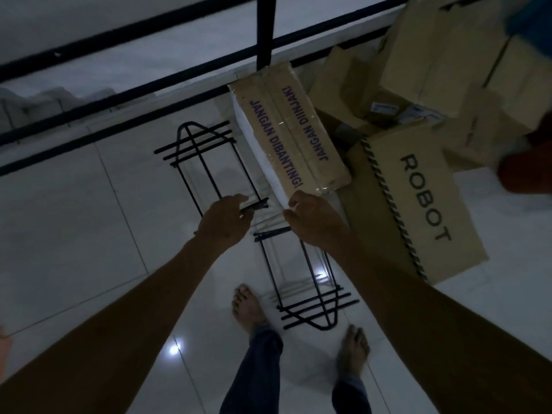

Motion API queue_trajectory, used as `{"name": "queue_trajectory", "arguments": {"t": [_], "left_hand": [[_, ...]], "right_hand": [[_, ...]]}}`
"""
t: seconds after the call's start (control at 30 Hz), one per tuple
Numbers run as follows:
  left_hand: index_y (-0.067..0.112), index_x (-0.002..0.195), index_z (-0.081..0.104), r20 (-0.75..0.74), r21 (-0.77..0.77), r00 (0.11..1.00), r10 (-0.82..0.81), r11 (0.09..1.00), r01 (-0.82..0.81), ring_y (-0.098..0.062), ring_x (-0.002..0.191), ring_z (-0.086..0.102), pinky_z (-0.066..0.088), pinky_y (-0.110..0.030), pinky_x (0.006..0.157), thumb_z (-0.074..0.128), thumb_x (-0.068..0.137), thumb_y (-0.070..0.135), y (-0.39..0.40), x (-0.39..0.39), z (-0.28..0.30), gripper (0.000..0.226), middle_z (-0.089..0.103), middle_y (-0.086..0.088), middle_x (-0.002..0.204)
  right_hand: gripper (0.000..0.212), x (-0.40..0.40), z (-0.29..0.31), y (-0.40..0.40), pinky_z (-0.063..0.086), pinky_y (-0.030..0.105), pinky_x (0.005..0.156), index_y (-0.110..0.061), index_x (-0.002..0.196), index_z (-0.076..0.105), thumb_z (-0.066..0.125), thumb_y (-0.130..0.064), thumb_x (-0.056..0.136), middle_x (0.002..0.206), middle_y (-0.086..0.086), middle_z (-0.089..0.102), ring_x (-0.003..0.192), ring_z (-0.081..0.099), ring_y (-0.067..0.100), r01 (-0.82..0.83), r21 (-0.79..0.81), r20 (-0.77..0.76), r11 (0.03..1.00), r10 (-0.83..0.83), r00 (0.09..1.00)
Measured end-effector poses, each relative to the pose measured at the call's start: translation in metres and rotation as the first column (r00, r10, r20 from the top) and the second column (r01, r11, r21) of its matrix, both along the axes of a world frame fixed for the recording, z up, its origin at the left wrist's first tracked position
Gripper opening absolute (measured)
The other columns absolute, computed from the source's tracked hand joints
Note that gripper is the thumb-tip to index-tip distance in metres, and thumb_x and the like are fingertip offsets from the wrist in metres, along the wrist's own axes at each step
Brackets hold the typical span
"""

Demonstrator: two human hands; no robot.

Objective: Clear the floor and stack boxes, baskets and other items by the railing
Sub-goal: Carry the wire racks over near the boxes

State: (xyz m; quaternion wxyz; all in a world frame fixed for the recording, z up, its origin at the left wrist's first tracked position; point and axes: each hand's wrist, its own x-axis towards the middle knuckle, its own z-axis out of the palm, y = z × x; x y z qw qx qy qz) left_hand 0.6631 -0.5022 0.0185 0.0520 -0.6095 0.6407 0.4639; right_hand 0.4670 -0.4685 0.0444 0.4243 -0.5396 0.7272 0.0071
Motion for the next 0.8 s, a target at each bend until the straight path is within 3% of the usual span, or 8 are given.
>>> {"name": "queue_trajectory", "arguments": {"t": [0.07, 0.13, 0.2, 0.27, 0.4, 0.53, 0.67, 0.8], "left_hand": [[0.011, 0.146, 0.049, -0.031, -0.044, 0.998, -0.046, 0.998, 0.044, -0.031, 0.132, 0.050, 0.037, -0.033, 0.111, 0.053, 0.102, 0.030, 0.022, -0.010, 0.033, 0.048, 0.053, -0.016, 0.143], [0.012, 0.146, 0.049, -0.075, -0.065, 0.995, -0.073, 0.996, 0.068, -0.030, 0.132, 0.051, 0.039, -0.036, 0.112, 0.055, 0.100, 0.036, 0.045, -0.022, 0.069, 0.052, 0.054, -0.015, 0.143], [0.011, 0.146, 0.050, -0.092, -0.109, 0.991, -0.102, 0.990, 0.092, -0.027, 0.134, 0.050, 0.037, -0.032, 0.112, 0.056, 0.098, 0.040, 0.070, -0.035, 0.106, 0.056, 0.053, -0.012, 0.145], [0.012, 0.146, 0.049, -0.099, -0.148, 0.988, -0.119, 0.984, 0.104, -0.025, 0.135, 0.049, 0.036, -0.030, 0.113, 0.052, 0.093, 0.048, 0.094, -0.053, 0.145, 0.064, 0.053, -0.010, 0.146], [0.020, 0.151, 0.043, -0.086, -0.193, 0.988, -0.124, 0.975, 0.106, -0.020, 0.138, 0.045, 0.033, -0.029, 0.114, 0.054, 0.100, 0.042, 0.151, -0.094, 0.220, 0.057, 0.049, -0.001, 0.149], [0.024, 0.152, 0.041, -0.070, -0.287, 0.980, -0.185, 0.945, 0.158, -0.019, 0.142, 0.040, 0.032, -0.033, 0.118, 0.054, 0.099, 0.046, 0.218, -0.140, 0.291, 0.059, 0.043, 0.001, 0.154], [0.025, 0.153, 0.039, -0.009, -0.340, 0.973, -0.229, 0.916, 0.213, -0.020, 0.144, 0.036, 0.028, -0.035, 0.120, 0.039, 0.089, 0.064, 0.287, -0.177, 0.350, 0.075, 0.039, -0.002, 0.157], [0.030, 0.155, 0.033, 0.164, -0.409, 0.930, -0.328, 0.836, 0.367, -0.021, 0.149, 0.025, 0.018, -0.047, 0.122, 0.041, 0.094, 0.065, 0.330, -0.209, 0.390, 0.070, 0.029, 0.000, 0.162]], "right_hand": [[0.034, -0.012, 0.026, 0.019, 0.048, 0.037, 0.092, -0.012, 0.128, 0.053, 0.048, -0.033, 0.102, 0.124, 0.010, 0.057, 0.113, 0.056, 0.030, -0.122, -0.050, -0.129, 0.991, 0.114, 0.985], [0.035, -0.025, 0.054, 0.042, 0.053, 0.044, 0.084, -0.009, 0.121, 0.059, 0.049, -0.033, 0.097, 0.115, 0.014, 0.060, 0.104, 0.059, 0.035, -0.174, -0.181, -0.211, 0.968, 0.135, 0.968], [0.044, -0.044, 0.077, 0.070, 0.057, 0.052, 0.069, -0.002, 0.112, 0.065, 0.049, -0.036, 0.089, 0.105, 0.020, 0.065, 0.092, 0.063, 0.041, -0.180, -0.274, -0.186, 0.945, 0.132, 0.974], [0.052, -0.066, 0.106, 0.098, 0.058, 0.053, 0.068, 0.000, 0.115, 0.066, 0.046, -0.040, 0.088, 0.109, 0.022, 0.067, 0.094, 0.065, 0.043, -0.211, -0.289, -0.198, 0.934, 0.158, 0.967], [0.069, -0.104, 0.187, 0.158, 0.054, 0.050, 0.087, -0.007, 0.132, 0.058, 0.030, -0.053, 0.090, 0.129, 0.016, 0.062, 0.113, 0.061, 0.036, -0.250, -0.315, -0.240, 0.915, 0.178, 0.954], [0.077, -0.142, 0.257, 0.229, 0.029, 0.049, 0.116, -0.018, 0.152, 0.033, 0.019, -0.066, 0.093, 0.158, 0.006, 0.034, 0.144, 0.033, 0.026, -0.228, -0.282, -0.275, 0.932, 0.149, 0.950], [0.089, -0.172, 0.317, 0.305, 0.022, 0.049, 0.120, -0.022, 0.155, 0.028, 0.009, -0.075, 0.086, 0.161, 0.002, 0.029, 0.147, 0.026, 0.023, -0.134, -0.334, -0.247, 0.933, 0.050, 0.968], [0.073, -0.200, 0.361, 0.368, 0.010, 0.051, 0.123, -0.026, 0.158, 0.019, 0.024, -0.067, 0.098, 0.166, -0.001, 0.017, 0.152, 0.013, 0.021, -0.081, -0.325, -0.273, 0.942, -0.012, 0.962]]}}
